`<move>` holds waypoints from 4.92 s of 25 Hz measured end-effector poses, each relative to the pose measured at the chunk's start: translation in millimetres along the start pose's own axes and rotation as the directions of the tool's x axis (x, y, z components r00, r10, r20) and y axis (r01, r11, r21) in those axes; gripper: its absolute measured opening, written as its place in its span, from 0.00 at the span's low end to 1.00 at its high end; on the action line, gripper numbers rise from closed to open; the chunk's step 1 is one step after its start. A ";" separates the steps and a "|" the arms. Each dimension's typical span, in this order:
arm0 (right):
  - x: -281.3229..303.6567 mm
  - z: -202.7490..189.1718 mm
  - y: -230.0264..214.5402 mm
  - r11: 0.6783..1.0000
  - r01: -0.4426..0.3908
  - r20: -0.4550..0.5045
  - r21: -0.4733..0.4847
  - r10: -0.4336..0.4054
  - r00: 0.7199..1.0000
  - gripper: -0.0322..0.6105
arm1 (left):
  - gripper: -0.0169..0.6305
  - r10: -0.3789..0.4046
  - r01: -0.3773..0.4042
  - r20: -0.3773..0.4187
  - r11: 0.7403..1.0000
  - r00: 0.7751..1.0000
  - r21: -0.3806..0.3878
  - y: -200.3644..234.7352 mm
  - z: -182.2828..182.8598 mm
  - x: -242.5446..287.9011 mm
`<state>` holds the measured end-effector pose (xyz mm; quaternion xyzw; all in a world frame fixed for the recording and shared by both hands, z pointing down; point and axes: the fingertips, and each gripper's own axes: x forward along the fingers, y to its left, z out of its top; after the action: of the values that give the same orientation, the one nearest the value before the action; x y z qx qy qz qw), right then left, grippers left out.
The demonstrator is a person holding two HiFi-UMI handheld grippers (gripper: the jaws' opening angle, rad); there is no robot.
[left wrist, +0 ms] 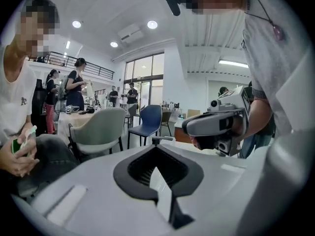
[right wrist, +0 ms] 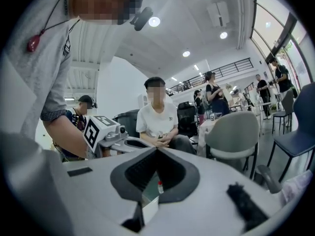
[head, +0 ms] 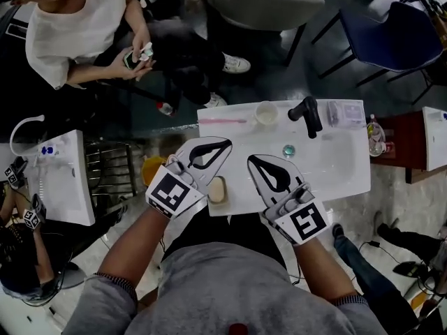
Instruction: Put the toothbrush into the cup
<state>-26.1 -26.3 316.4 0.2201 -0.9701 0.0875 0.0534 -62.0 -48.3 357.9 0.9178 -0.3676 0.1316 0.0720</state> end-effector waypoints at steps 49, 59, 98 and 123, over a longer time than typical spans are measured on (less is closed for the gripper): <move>81.9 -147.0 -76.1 0.989 0.128 -0.125 0.068 -0.119 0.985 0.07 | 0.35 -0.226 0.410 -0.773 0.911 0.593 0.048 62.7 -243.3 122.3; 93.0 -152.1 -81.4 0.989 0.132 -0.133 0.073 -0.122 0.984 0.07 | 0.30 -0.239 0.449 -0.807 0.893 0.540 0.037 64.9 -258.9 120.7; 72.2 -122.5 -92.4 0.978 0.198 -0.087 0.069 -0.191 0.978 0.07 | 0.07 -0.114 0.276 -0.689 0.952 0.716 0.130 77.3 -182.8 105.0; 39.4 -72.9 -105.6 0.962 0.273 -0.046 0.000 -0.273 0.961 0.07 | 0.07 -0.027 0.046 -0.167 0.992 0.986 0.114 68.3 -39.4 111.1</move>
<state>-10.7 -122.4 408.8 0.3497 -0.9288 0.0873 0.0863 -39.5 -161.3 430.6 0.9130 -0.3351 0.2271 0.0503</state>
